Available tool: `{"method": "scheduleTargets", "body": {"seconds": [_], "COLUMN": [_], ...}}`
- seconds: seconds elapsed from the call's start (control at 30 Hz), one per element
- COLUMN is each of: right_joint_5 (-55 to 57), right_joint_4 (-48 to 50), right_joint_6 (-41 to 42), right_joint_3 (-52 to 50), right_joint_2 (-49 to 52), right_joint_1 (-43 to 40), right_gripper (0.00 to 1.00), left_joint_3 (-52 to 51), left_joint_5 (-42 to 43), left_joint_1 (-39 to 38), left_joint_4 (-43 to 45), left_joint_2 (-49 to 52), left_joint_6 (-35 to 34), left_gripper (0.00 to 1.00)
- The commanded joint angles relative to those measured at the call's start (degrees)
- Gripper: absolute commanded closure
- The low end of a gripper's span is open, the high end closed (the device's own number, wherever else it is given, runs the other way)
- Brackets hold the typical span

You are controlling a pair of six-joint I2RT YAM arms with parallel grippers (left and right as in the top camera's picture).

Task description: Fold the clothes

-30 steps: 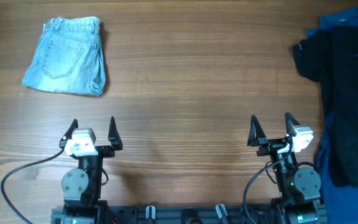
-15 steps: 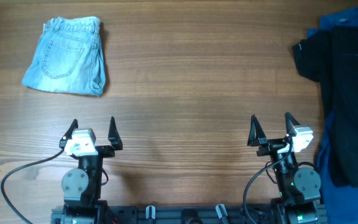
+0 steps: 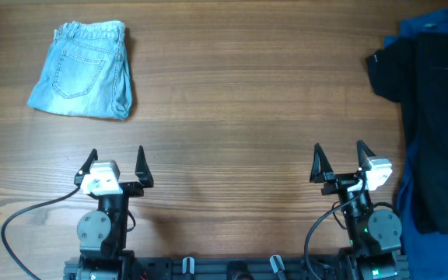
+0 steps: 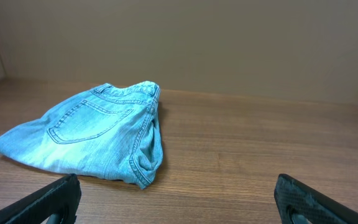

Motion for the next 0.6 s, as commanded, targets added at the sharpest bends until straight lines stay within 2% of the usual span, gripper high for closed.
{"method": "scheduleTargets", "body": {"seconds": [0.0,0.1,0.2,0.4,0.57], "right_joint_5": [0.52,1.73,-3.37,-0.15,2.73], "right_joint_4": [0.57,1.07,1.53,-5.66,-11.28], "right_joint_6": [-1.11,-0.61,2.16,2.1,1.95], "right_joint_3": [-0.09,-0.07,1.75,19.8,37.66], "right_joint_2": [0.37,0.37,0.37,1.22,11.21], "right_joint_1": [-0.2,-0.2,-0.2,-0.2,-0.2], "right_gripper": [0.0,0.0,0.0,0.0,0.0], "left_joint_3": [-0.42,-0.42,-0.42,-0.42,-0.42], "left_joint_5": [-0.76,-0.76,-0.76,-0.76,-0.76], "left_joint_1": [-0.35,-0.35,-0.35,-0.35,-0.35], "left_joint_4": [0.28,0.28,0.28,0.28,0.28], "left_joint_2": [-0.42,-0.42,-0.42,-0.42,-0.42], "left_joint_6": [1.09,1.11,1.09,1.09,1.09], "left_gripper": [0.0,0.0,0.0,0.0,0.0]}}
